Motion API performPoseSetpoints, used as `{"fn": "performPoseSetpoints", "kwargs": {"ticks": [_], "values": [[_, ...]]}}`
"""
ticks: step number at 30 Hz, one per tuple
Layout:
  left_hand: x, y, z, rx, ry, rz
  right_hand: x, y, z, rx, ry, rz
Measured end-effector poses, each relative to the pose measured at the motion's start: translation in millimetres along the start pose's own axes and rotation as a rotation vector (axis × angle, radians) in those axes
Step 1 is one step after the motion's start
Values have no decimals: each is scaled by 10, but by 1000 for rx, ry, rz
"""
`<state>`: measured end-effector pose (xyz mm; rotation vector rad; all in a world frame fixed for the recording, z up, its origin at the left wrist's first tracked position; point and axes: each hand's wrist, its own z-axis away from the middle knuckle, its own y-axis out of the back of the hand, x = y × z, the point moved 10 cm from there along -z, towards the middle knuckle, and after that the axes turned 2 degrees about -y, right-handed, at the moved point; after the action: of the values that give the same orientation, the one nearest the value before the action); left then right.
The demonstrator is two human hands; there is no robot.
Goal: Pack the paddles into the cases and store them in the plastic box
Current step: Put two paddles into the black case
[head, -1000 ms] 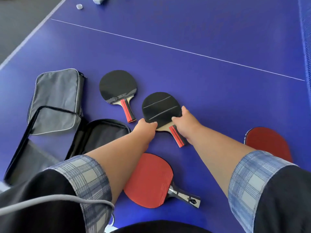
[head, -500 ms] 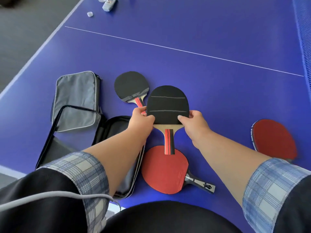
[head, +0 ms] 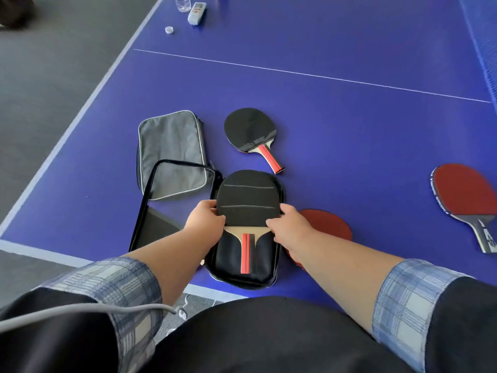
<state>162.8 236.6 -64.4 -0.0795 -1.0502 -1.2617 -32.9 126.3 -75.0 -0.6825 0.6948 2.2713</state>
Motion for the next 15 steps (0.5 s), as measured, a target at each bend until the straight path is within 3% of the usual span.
{"fn": "performPoseSetpoints", "kwargs": {"ticks": [5, 9, 15], "values": [[-102, -112, -46, -106, -19, -233, 151, -165, 46, 36, -45, 76], [-80, -138, -79, -93, 1, -312, 150, -201, 42, 98, -48, 199], [-84, -116, -85, -66, 47, -477, 147, -302, 163, 19, -78, 206]]}}
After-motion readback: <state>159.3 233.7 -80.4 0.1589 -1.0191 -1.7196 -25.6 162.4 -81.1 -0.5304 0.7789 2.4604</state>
